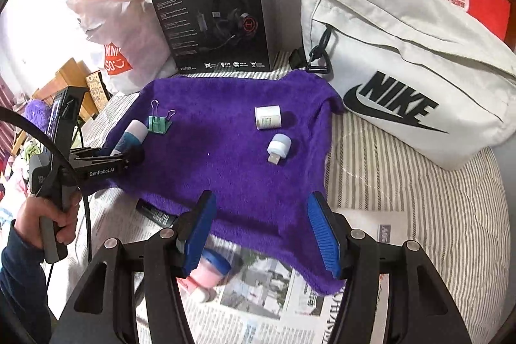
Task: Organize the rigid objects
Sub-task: 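Set the deodorant upright on the towel beside the clip and open the left tool, then move the left tool toward the black marker while the right tool withdraws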
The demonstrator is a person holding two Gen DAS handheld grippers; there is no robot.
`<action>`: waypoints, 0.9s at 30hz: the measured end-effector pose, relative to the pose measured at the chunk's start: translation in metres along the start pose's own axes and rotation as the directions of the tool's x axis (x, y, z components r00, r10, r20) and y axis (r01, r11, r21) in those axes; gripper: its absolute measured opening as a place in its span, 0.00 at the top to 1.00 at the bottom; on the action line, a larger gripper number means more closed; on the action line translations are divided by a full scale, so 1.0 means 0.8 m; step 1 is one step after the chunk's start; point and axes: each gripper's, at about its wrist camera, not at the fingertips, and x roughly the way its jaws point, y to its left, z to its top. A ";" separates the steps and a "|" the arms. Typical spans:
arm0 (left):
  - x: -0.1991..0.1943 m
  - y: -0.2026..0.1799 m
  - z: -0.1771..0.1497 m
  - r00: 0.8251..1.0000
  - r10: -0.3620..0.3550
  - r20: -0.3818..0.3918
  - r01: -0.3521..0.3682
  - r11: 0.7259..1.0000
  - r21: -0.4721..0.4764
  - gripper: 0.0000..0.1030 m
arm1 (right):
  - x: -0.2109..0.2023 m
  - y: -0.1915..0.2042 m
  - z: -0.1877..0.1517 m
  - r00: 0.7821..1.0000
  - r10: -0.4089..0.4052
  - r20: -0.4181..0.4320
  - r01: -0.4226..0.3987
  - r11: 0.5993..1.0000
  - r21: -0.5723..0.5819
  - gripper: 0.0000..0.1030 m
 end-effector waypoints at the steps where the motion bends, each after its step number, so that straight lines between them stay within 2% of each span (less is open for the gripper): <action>1: -0.006 -0.001 -0.002 1.000 -0.003 0.008 0.003 1.000 0.001 0.56 | -0.003 0.000 -0.002 1.000 0.000 0.003 0.000 1.000 0.002 0.43; 7: -0.063 -0.024 -0.027 0.995 -0.061 0.073 0.057 0.997 0.061 0.56 | -0.023 0.001 -0.017 1.000 -0.001 0.016 0.001 1.000 0.006 0.42; 11: -0.083 -0.045 -0.053 0.991 -0.109 0.077 0.101 0.990 0.102 0.56 | -0.030 0.001 -0.031 1.000 -0.004 0.015 0.004 1.000 0.013 0.41; 17: -0.070 -0.069 -0.076 0.989 -0.143 0.046 0.133 0.976 0.173 0.56 | -0.037 0.008 -0.054 1.000 -0.009 -0.011 0.009 1.000 0.007 0.41; 23: -0.049 -0.063 -0.077 0.972 -0.235 0.017 0.230 0.959 0.163 0.56 | -0.046 0.006 -0.070 0.999 -0.033 -0.025 0.033 0.999 0.000 0.39; 27: -0.038 -0.066 -0.075 0.964 -0.266 0.006 0.261 0.950 0.172 0.56 | -0.042 0.001 -0.079 0.998 -0.047 -0.046 0.048 0.999 0.007 0.39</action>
